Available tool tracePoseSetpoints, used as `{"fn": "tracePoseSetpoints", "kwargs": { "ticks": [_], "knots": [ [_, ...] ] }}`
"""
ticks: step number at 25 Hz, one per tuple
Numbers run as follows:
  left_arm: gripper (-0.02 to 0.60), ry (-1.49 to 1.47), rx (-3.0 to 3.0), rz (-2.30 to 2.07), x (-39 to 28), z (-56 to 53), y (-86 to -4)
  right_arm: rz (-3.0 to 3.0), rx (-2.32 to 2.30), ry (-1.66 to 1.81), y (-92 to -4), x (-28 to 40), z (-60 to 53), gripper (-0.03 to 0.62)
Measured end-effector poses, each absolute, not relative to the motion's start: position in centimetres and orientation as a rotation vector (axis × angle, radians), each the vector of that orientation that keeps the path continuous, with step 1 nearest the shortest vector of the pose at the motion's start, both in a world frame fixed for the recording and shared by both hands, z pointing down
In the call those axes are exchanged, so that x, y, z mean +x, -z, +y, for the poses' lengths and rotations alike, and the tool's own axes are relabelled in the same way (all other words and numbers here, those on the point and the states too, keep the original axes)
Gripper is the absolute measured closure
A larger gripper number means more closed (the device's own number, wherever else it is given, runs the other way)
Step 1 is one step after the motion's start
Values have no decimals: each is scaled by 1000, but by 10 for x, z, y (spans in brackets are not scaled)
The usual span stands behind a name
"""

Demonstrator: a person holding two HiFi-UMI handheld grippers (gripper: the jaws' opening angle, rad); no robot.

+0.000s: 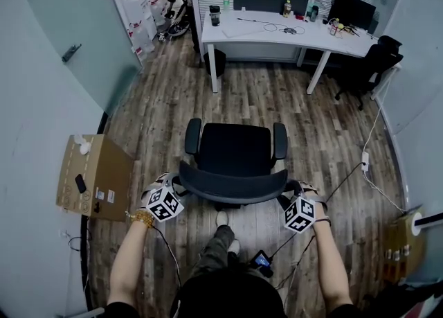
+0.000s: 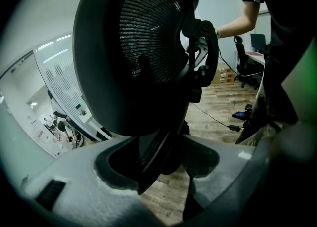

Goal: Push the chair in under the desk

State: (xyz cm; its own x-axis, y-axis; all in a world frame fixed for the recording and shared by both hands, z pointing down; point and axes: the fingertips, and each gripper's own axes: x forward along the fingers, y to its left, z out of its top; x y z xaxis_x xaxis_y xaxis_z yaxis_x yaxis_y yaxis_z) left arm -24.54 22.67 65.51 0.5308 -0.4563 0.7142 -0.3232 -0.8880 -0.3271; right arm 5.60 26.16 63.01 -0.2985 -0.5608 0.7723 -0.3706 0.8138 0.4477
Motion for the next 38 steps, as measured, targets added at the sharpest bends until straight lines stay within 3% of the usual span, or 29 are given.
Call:
{"fn": "tracePoseSetpoints", "kwargs": {
  "ticks": [38],
  "knots": [
    [336,1308,-2617,666,-240,164,-656,-1925,646,118,-636,59,200,402]
  ]
}}
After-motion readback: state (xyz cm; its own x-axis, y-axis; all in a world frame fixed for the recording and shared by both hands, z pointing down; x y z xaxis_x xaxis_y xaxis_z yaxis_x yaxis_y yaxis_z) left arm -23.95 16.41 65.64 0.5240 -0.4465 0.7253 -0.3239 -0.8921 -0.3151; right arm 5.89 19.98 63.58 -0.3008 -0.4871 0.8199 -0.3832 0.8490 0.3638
